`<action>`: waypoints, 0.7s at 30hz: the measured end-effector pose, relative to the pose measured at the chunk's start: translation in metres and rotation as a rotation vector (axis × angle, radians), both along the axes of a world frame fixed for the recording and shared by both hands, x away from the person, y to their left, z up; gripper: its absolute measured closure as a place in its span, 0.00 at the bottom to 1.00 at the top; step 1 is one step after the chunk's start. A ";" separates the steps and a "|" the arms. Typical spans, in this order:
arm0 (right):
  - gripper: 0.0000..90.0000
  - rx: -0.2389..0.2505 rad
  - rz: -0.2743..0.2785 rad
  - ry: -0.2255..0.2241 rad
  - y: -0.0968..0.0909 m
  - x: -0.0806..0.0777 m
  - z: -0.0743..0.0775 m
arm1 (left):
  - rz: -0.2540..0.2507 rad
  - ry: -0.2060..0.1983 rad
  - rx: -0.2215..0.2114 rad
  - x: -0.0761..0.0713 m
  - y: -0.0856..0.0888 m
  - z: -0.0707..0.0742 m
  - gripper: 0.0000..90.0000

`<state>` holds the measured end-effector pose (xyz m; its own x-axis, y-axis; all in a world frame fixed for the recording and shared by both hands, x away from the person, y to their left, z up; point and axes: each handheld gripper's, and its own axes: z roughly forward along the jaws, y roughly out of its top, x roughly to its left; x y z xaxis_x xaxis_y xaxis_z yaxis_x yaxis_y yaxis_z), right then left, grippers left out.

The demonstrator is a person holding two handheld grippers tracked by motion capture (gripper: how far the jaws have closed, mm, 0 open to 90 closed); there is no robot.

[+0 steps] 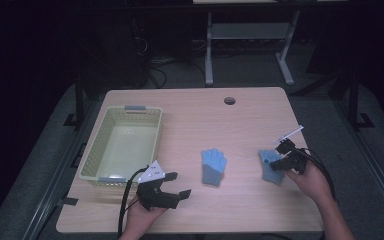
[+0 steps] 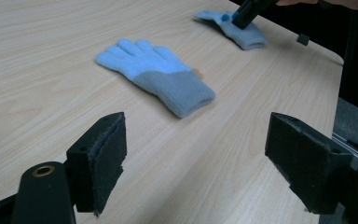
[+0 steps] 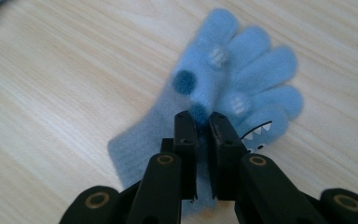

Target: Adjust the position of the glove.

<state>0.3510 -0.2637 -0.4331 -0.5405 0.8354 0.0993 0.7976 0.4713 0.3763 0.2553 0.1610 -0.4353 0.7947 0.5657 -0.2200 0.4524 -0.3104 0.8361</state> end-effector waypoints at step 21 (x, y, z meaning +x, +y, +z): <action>0.92 0.026 0.050 -0.119 0.020 -0.014 0.056 | 0.004 -0.006 -0.006 -0.001 -0.001 -0.001 0.23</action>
